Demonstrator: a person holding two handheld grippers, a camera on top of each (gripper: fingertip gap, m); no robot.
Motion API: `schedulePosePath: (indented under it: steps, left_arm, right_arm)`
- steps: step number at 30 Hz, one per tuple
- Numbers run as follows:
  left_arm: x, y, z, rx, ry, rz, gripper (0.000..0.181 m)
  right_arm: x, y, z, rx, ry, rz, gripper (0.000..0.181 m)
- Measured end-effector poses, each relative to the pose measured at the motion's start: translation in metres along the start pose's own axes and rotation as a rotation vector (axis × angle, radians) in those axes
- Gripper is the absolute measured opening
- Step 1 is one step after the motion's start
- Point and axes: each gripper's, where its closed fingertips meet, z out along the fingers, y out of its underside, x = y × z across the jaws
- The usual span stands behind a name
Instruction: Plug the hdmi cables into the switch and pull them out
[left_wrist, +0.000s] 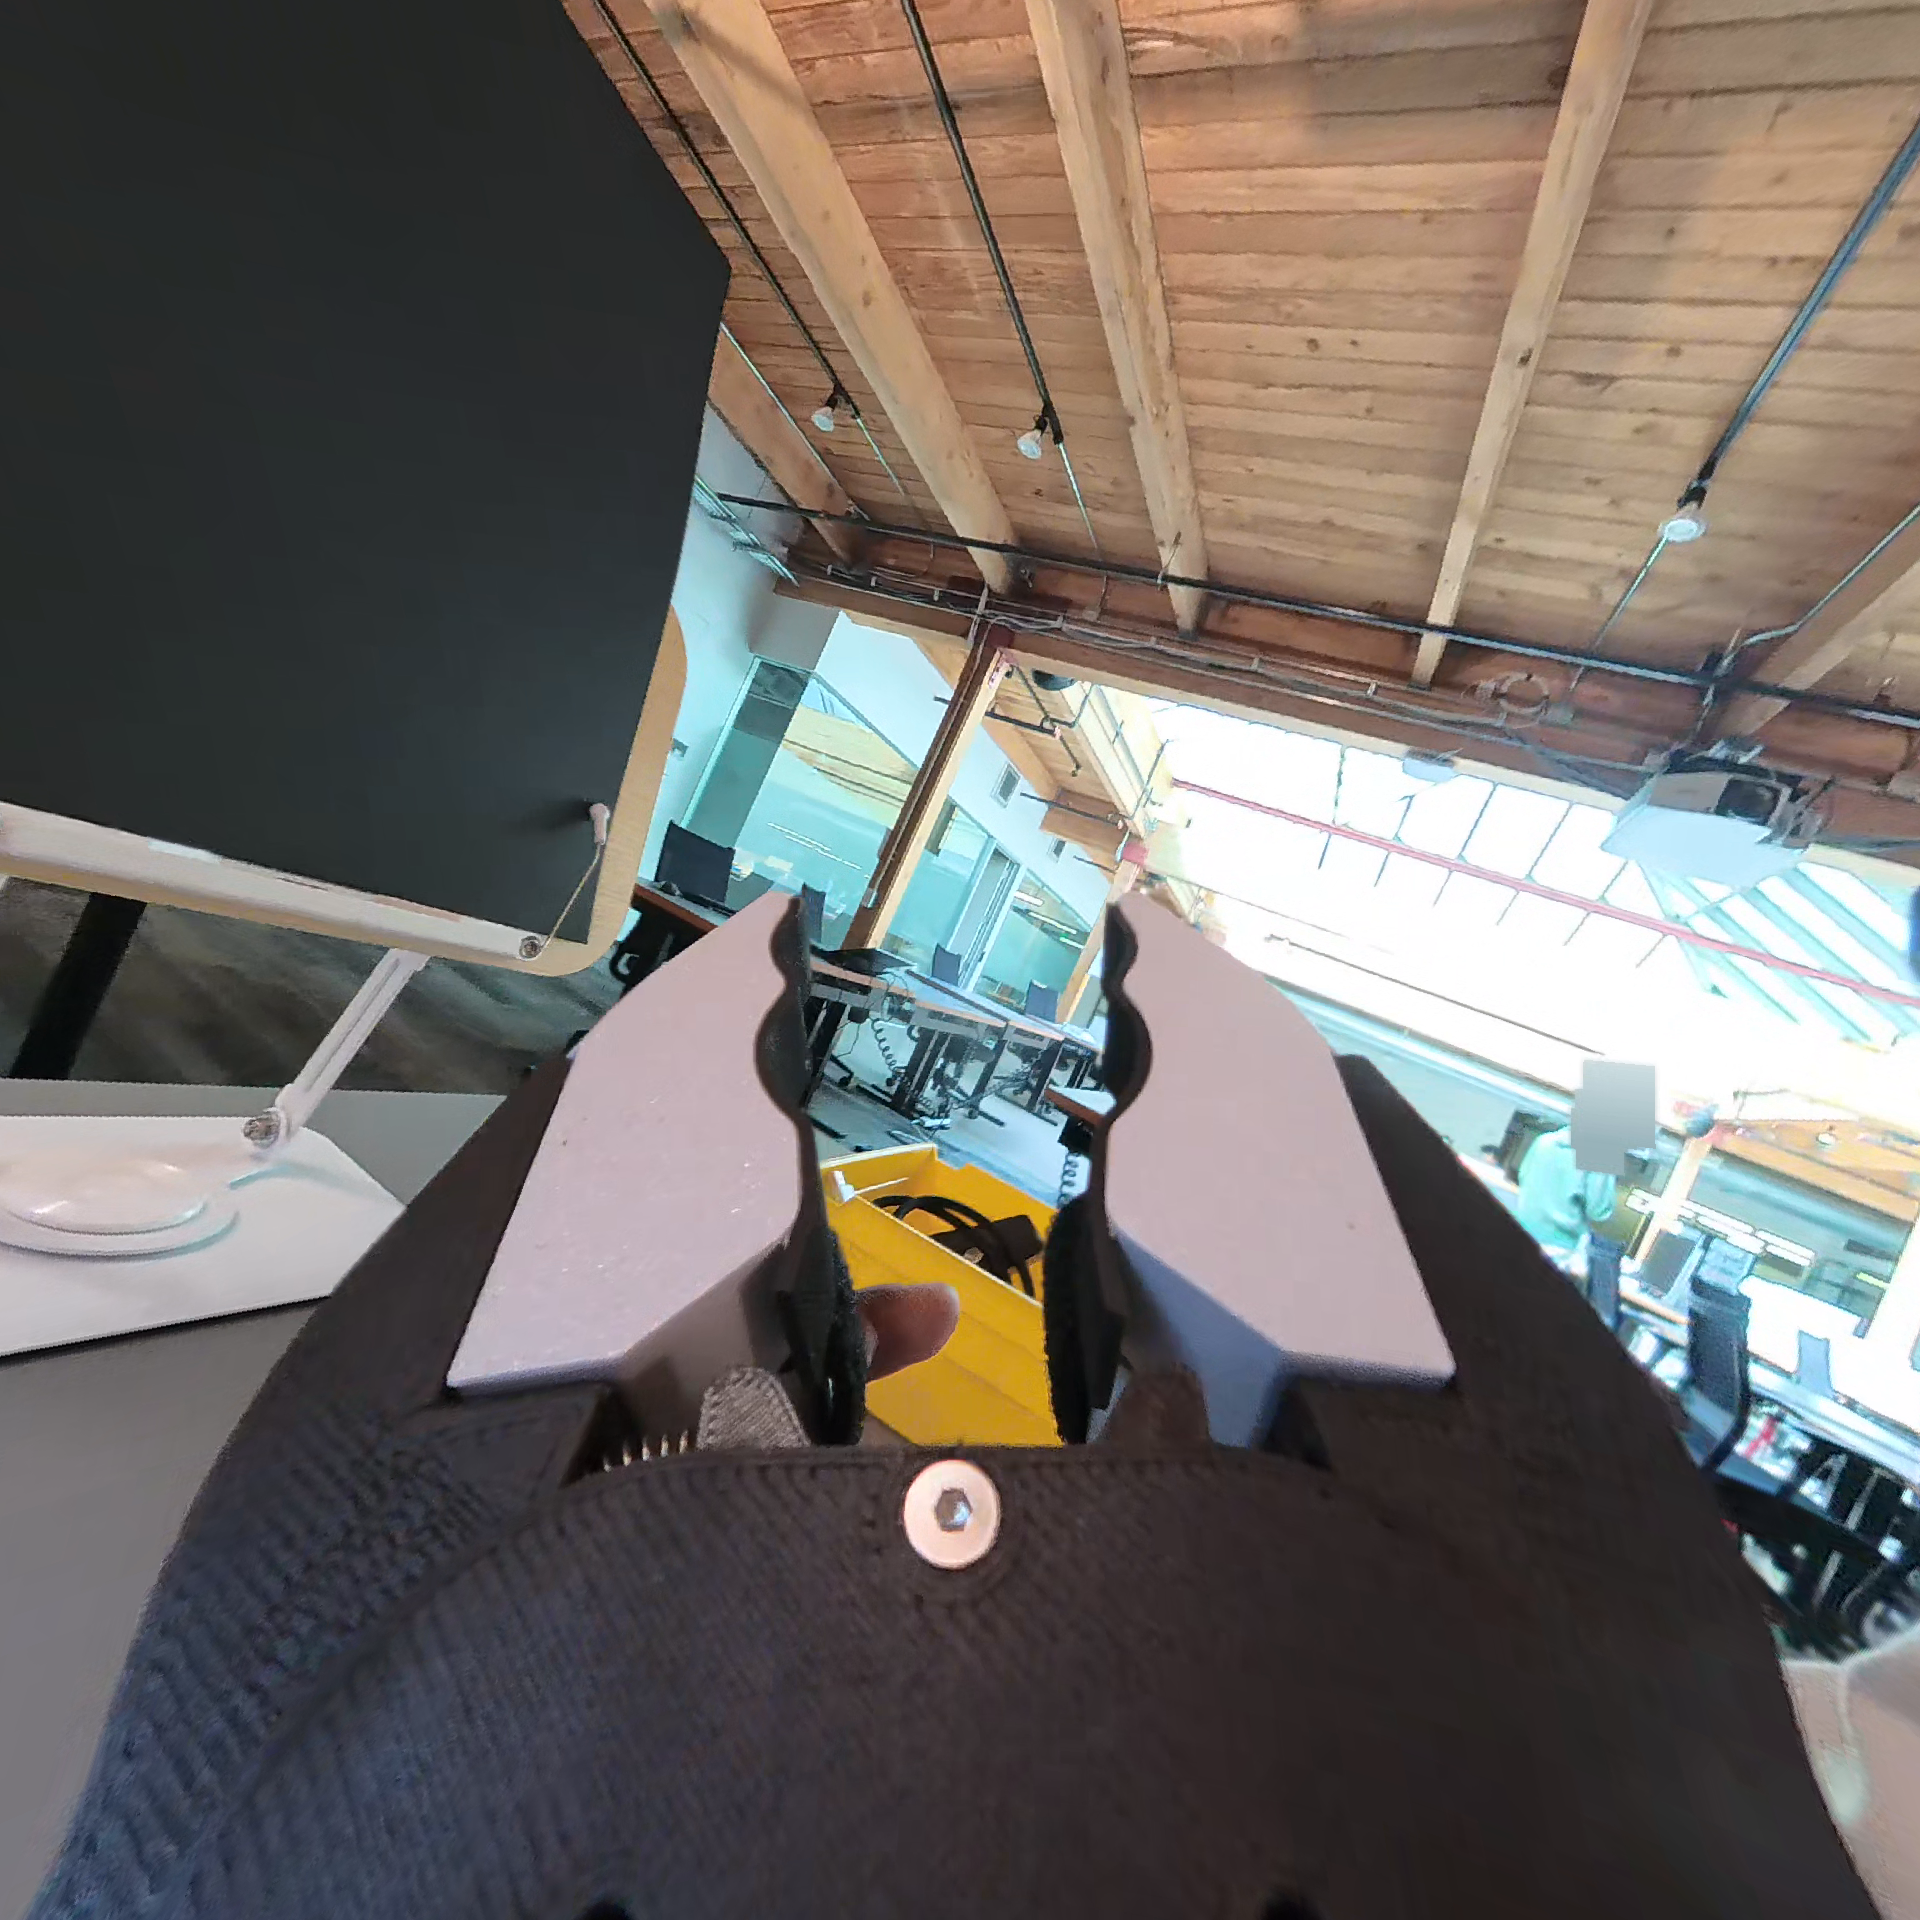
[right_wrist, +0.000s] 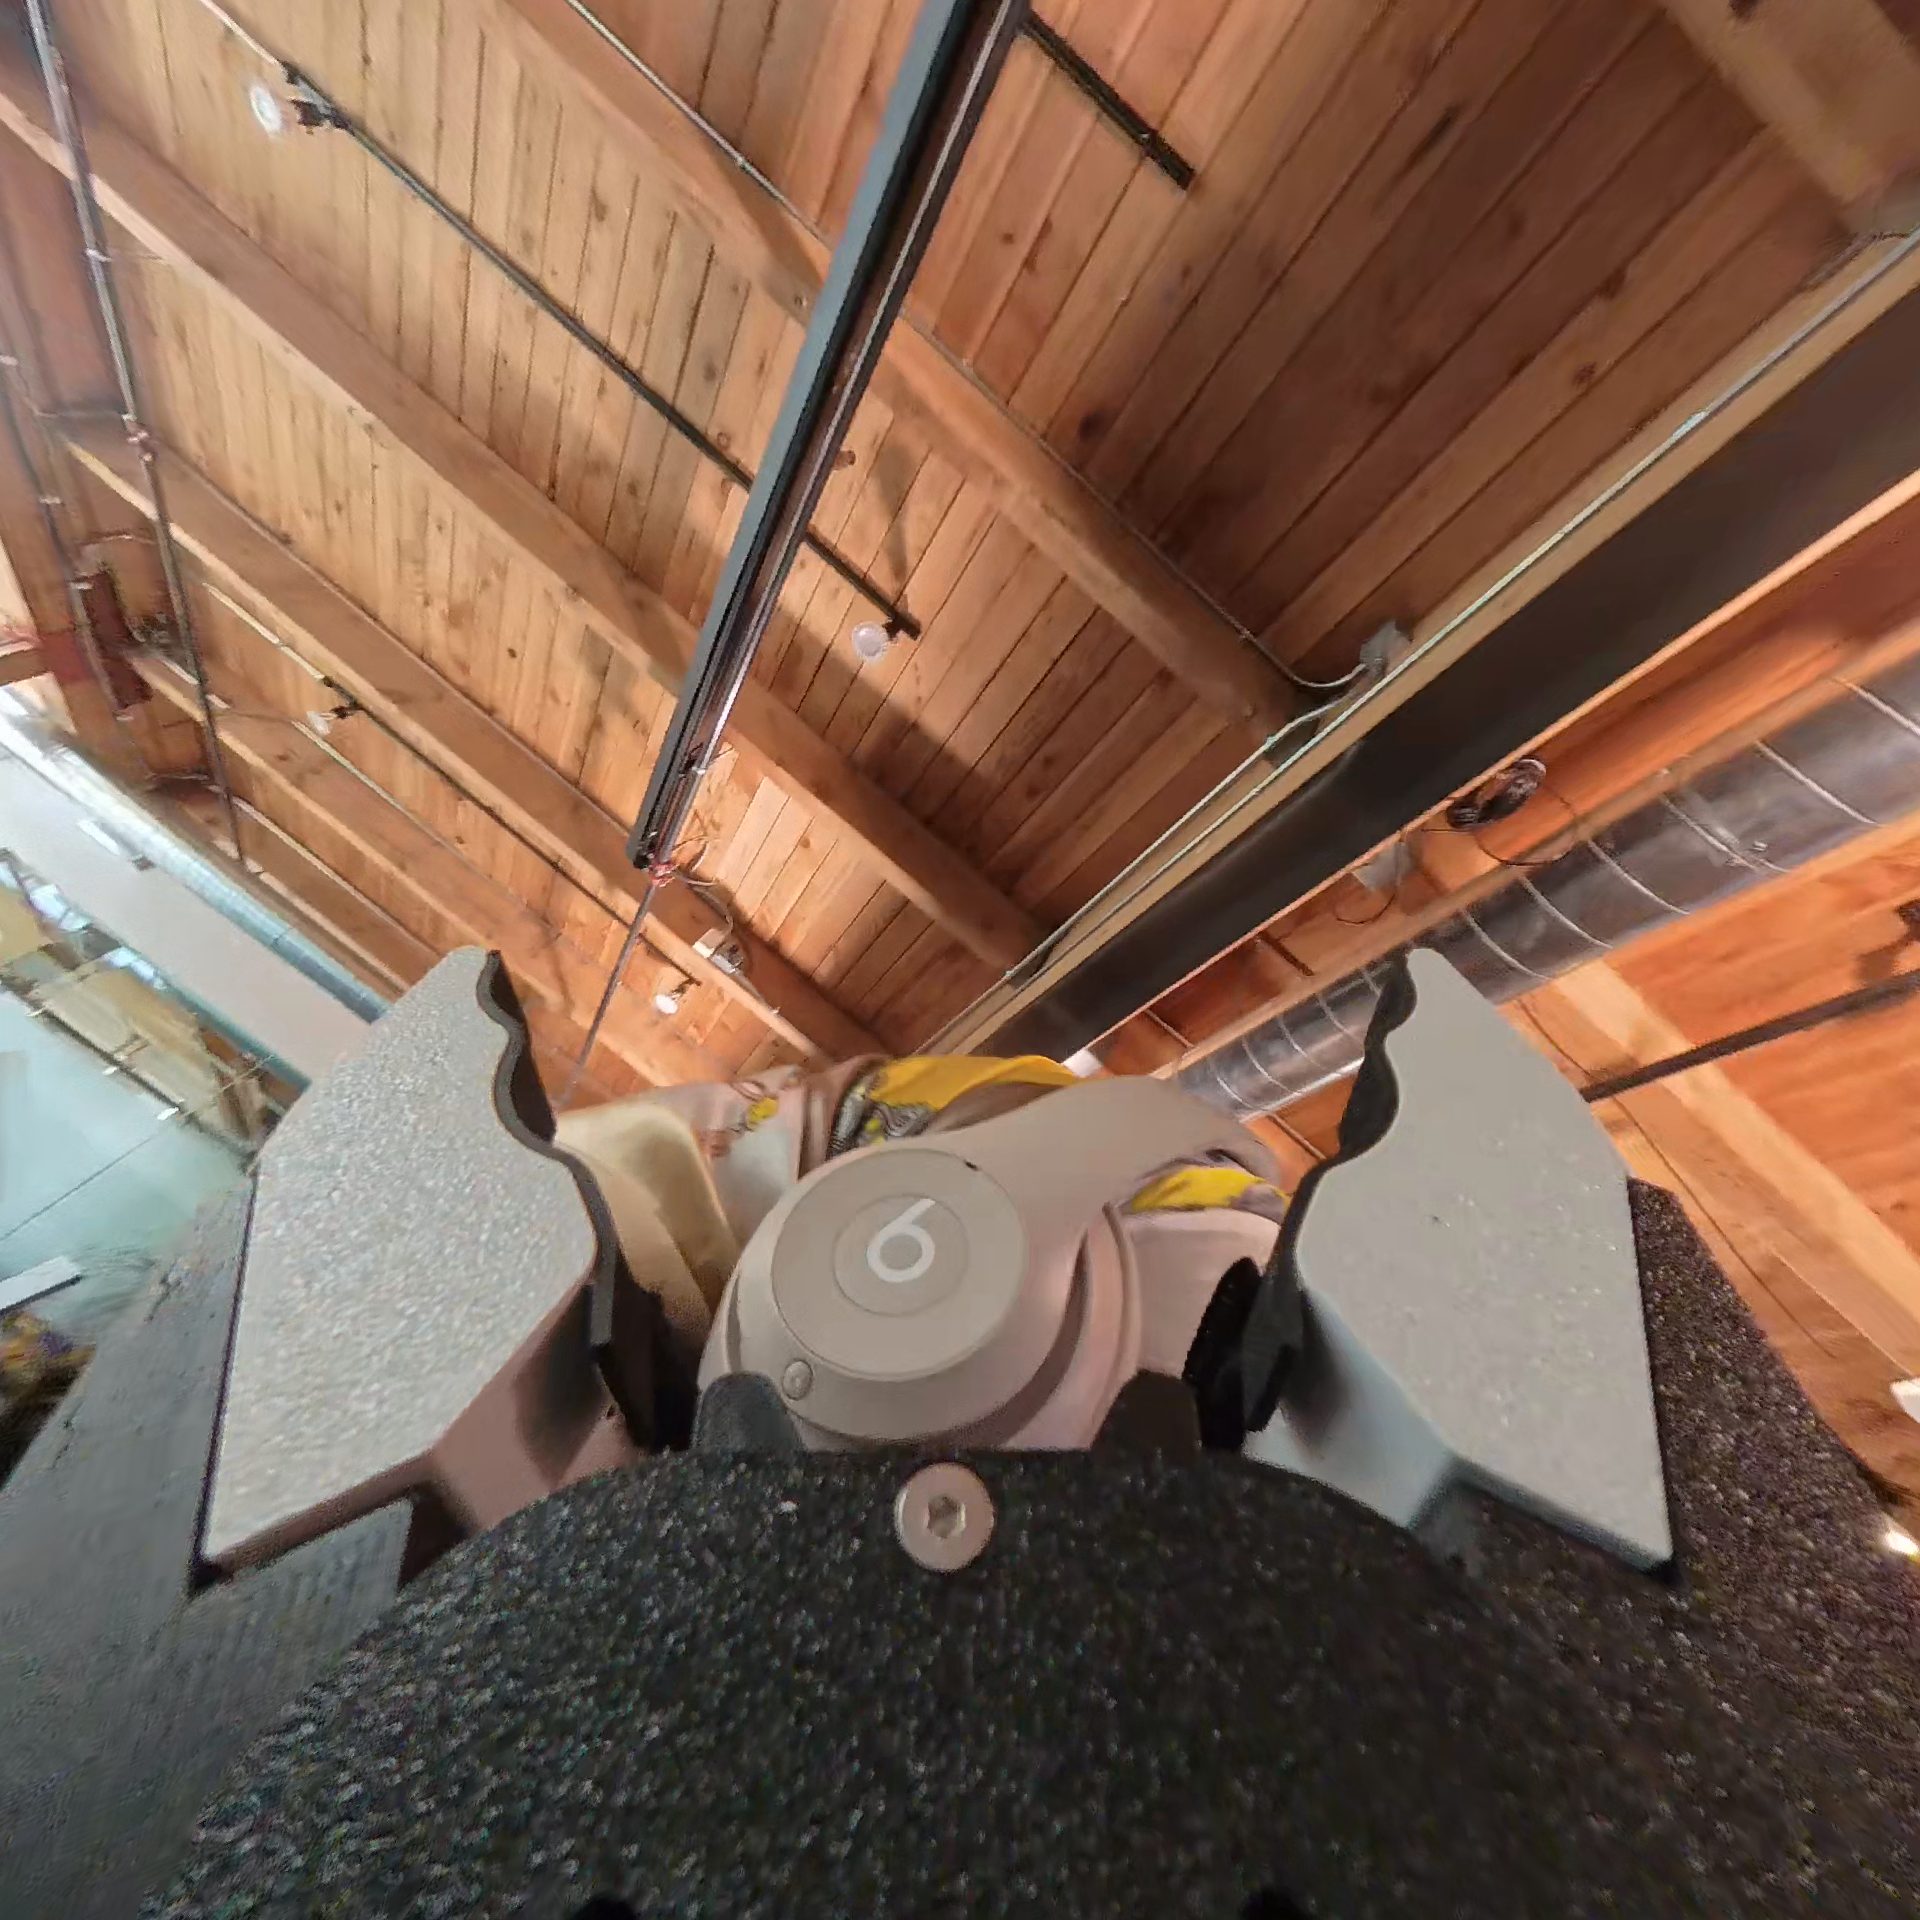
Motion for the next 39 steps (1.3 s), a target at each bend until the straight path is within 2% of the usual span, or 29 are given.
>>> schedulePosePath:
  steps: [7, 11, 16, 20, 24, 27, 30, 33, 35, 37, 39]
  left_arm:
    - [0.001, 0.007, 0.002, -0.037, -0.020, 0.088, 0.053]
    - [0.000, 0.003, 0.000, -0.024, -0.028, 0.098, 0.053]
    - [-0.002, 0.000, -0.002, -0.021, -0.041, 0.121, 0.053]
    - [-0.001, -0.001, -0.002, -0.034, -0.053, 0.170, 0.053]
    - [0.010, -0.015, -0.004, -0.034, -0.068, 0.260, 0.053]
    - [0.033, -0.031, -0.014, -0.037, -0.061, 0.292, 0.053]
    - [0.065, -0.043, -0.039, -0.068, -0.073, 0.335, 0.054]
    - [0.097, -0.059, -0.075, -0.077, -0.119, 0.450, 0.055]
    - [0.101, -0.076, -0.100, -0.084, -0.233, 0.581, 0.058]
    - [0.091, -0.093, -0.128, -0.110, -0.402, 0.713, 0.068]
    - [0.075, -0.100, -0.158, -0.187, -0.561, 0.818, 0.087]
  right_arm:
    - [0.039, 0.015, -0.026, 0.107, 0.088, 0.210, 0.148]
    - [0.059, 0.003, -0.032, 0.225, 0.105, 0.259, 0.148]
    - [0.057, 0.019, -0.030, 0.163, 0.096, 0.266, 0.148]
    - [0.070, 0.011, -0.031, 0.140, 0.138, 0.325, 0.148]
    - [0.100, -0.039, -0.052, 0.173, 0.389, 0.051, 0.140]
    - [0.094, -0.067, -0.064, 0.049, 0.581, -0.209, 0.131]
    - [0.067, -0.097, -0.081, -0.171, 0.789, -0.555, 0.130]
    - [0.028, -0.133, -0.109, -0.437, 1.008, -0.999, 0.131]
    - [-0.004, -0.154, -0.131, -0.634, 1.141, -1.304, 0.129]
    - [-0.033, -0.176, -0.161, -0.841, 1.316, -1.583, 0.130]
    - [-0.053, -0.187, -0.207, -1.168, 1.525, -1.658, 0.131]
